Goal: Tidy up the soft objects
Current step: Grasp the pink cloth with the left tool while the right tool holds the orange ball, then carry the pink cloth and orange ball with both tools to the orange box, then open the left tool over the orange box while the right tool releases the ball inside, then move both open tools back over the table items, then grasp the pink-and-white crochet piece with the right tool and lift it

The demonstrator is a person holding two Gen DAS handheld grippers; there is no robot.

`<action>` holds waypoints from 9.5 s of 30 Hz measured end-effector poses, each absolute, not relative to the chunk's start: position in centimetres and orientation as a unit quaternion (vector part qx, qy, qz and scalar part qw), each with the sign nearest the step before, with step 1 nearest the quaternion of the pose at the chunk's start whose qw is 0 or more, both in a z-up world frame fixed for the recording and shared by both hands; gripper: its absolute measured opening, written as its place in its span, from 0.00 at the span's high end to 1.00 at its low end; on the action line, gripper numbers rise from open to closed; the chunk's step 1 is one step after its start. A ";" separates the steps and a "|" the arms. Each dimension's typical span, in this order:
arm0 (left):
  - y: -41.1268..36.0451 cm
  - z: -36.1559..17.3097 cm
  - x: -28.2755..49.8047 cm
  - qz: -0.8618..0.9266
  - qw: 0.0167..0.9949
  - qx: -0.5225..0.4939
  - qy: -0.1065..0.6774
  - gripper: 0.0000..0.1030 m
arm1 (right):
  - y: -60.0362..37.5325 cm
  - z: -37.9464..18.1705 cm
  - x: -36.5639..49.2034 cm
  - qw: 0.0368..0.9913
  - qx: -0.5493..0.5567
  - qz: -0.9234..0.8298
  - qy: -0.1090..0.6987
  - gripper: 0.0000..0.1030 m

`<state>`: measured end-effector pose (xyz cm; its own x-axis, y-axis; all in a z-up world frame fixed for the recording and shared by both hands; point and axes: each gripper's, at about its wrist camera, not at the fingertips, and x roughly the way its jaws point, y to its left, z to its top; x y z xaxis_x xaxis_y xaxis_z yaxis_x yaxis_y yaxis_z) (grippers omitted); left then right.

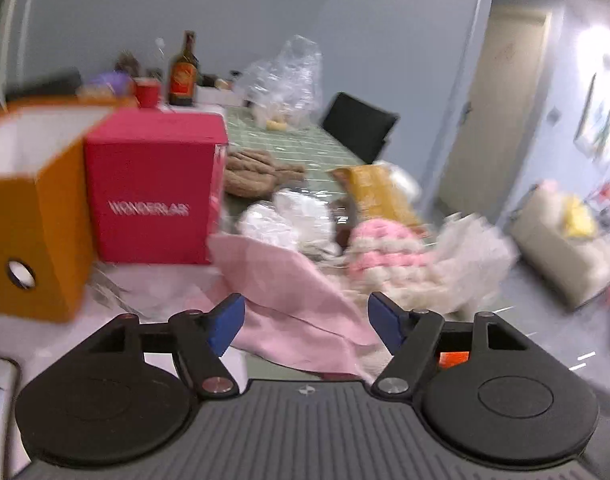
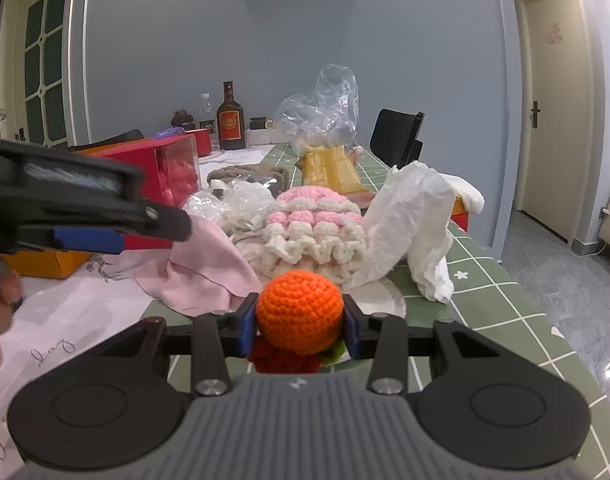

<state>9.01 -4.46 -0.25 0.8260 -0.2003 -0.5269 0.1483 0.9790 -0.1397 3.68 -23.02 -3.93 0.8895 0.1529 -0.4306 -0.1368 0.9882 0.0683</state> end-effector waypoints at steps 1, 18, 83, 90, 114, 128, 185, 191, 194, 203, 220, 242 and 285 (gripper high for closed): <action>-5.4 -0.4 9.1 -0.077 0.959 -0.016 0.271 0.16 | -23.1 -3.9 3.7 0.972 0.018 0.073 0.224 0.60; -6.8 -3.1 14.0 -0.016 0.935 -0.087 0.343 0.08 | -24.5 -4.1 3.5 0.972 0.036 0.071 0.221 0.59; 16.2 10.9 2.9 -0.004 0.983 -0.161 0.093 0.96 | -6.7 11.3 6.5 0.939 0.057 0.337 0.044 0.60; 19.1 7.8 8.5 0.060 0.974 -0.179 0.123 0.96 | 0.3 9.8 12.8 0.927 0.066 0.352 0.113 0.60; 19.9 2.5 11.7 0.118 0.984 -0.035 0.130 0.96 | 5.4 2.6 15.9 0.920 0.037 0.356 0.161 0.60; 20.7 1.4 10.2 0.041 0.996 -0.041 0.071 0.45 | 5.1 2.6 16.0 0.920 0.054 0.353 0.161 0.60; 18.0 7.1 0.9 0.056 0.998 -0.032 -0.011 0.18 | -8.1 7.7 6.2 0.971 0.079 0.214 0.075 0.08; 15.2 9.3 -3.5 0.057 0.996 -0.057 0.048 0.18 | -10.6 5.9 1.9 0.988 0.015 0.138 0.063 0.07; 13.3 9.2 -5.0 0.024 0.997 -0.060 0.051 0.18 | -11.4 5.3 0.8 0.993 -0.028 0.093 0.064 0.07; 5.6 6.2 -2.8 -0.092 0.986 -0.105 0.092 0.18 | -18.0 4.1 -0.9 0.995 -0.028 -0.045 0.079 0.06; -3.0 -1.2 4.3 -0.109 0.964 -0.070 0.232 0.18 | -24.0 0.7 8.3 0.983 0.031 0.048 0.173 0.03; -1.4 -3.0 5.3 -0.097 0.953 -0.101 0.268 0.18 | -18.9 -3.2 17.9 0.943 -0.109 0.032 0.312 0.31; 1.1 -3.1 4.9 -0.103 0.948 -0.116 0.277 0.18 | -18.9 -4.2 4.2 0.942 -0.131 0.110 0.289 0.36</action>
<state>4.92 1.10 -3.11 0.8248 -0.2602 -0.5020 0.1315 0.9517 -0.2773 4.17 -18.86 -4.25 0.8086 0.1318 -0.5735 -0.2836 0.9412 -0.1836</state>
